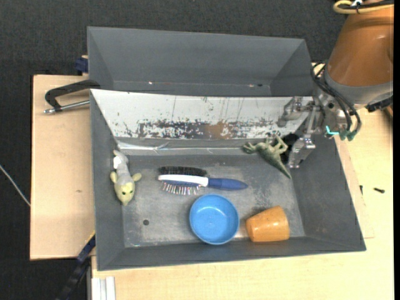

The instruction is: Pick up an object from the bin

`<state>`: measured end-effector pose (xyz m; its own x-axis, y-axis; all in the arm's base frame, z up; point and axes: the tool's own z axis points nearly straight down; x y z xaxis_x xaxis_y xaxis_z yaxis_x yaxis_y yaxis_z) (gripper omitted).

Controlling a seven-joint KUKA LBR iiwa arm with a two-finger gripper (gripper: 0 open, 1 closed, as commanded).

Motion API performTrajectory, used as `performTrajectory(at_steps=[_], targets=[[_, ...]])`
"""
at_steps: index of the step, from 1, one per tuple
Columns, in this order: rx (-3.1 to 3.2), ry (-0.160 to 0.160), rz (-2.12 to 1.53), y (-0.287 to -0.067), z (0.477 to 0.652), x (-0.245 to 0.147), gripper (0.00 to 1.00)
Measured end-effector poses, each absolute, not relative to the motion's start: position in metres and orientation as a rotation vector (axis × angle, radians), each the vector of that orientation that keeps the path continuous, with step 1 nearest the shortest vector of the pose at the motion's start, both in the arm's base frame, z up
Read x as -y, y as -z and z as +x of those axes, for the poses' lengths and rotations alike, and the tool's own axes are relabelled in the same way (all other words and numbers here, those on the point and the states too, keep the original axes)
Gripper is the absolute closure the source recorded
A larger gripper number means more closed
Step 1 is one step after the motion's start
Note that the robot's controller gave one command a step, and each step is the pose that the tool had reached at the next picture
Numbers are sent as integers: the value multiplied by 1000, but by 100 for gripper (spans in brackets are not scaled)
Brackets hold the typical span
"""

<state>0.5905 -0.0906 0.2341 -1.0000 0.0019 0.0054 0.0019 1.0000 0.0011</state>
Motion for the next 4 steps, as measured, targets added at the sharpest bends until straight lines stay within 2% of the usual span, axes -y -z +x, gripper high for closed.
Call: performTrajectory(at_steps=[1, 2, 3, 4], targets=[[3132, 6, 136, -102, 583, -4, 0], [3141, 1, 128, -108, 586, 0, 100], [3142, 1, 128, -108, 586, 0, 0], [3142, 1, 128, -108, 586, 0, 100]])
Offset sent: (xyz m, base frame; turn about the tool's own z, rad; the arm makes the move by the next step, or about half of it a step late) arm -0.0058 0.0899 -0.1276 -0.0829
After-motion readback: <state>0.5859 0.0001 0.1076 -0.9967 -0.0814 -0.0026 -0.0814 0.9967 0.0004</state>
